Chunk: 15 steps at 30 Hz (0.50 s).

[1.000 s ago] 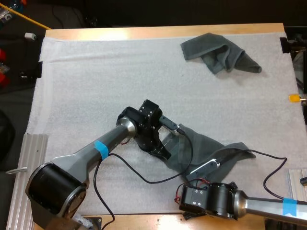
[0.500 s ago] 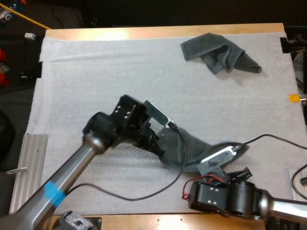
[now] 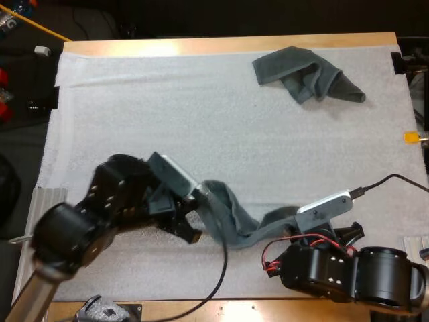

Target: Pick towel from pile, fold and stack

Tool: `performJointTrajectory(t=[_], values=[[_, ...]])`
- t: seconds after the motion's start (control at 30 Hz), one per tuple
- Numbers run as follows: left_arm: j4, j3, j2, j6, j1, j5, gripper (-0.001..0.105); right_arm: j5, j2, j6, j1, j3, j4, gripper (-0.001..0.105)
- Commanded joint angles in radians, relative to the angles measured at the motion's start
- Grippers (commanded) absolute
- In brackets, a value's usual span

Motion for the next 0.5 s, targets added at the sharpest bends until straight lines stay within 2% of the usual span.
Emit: performJointTrajectory(t=[0.0, 0.1, 0.13, 0.17, 0.23, 0.37, 0.47], values=[[0.026, -0.017, -0.012, -0.036, -0.003, 0.025, 0.000, 0.008, -0.005, 0.007, -0.001, -0.020, 0.025, 0.000], [0.053, -0.041, -0.031, -0.065, -0.003, 0.020, 0.000, 0.000, -0.005, 0.032, -0.001, -0.067, 0.040, 0.000], [0.053, -0.041, -0.035, -0.065, -0.003, -0.030, 0.000, -0.003, -0.005, 0.032, -0.001, -0.081, 0.040, 0.000], [0.055, -0.041, -0.034, -0.065, -0.003, -0.112, 0.000, -0.013, -0.005, 0.030, -0.001, -0.093, 0.040, 0.000], [0.076, -0.041, -0.023, -0.065, -0.003, -0.190, 0.000, -0.070, -0.005, 0.015, -0.001, -0.108, 0.042, 0.000], [0.160, -0.041, 0.006, -0.065, -0.003, -0.206, 0.000, -0.214, -0.006, 0.001, -0.001, -0.132, 0.054, 0.000], [0.214, -0.041, 0.012, -0.065, -0.003, -0.206, 0.000, -0.224, -0.006, 0.001, -0.001, -0.150, 0.050, 0.000]])
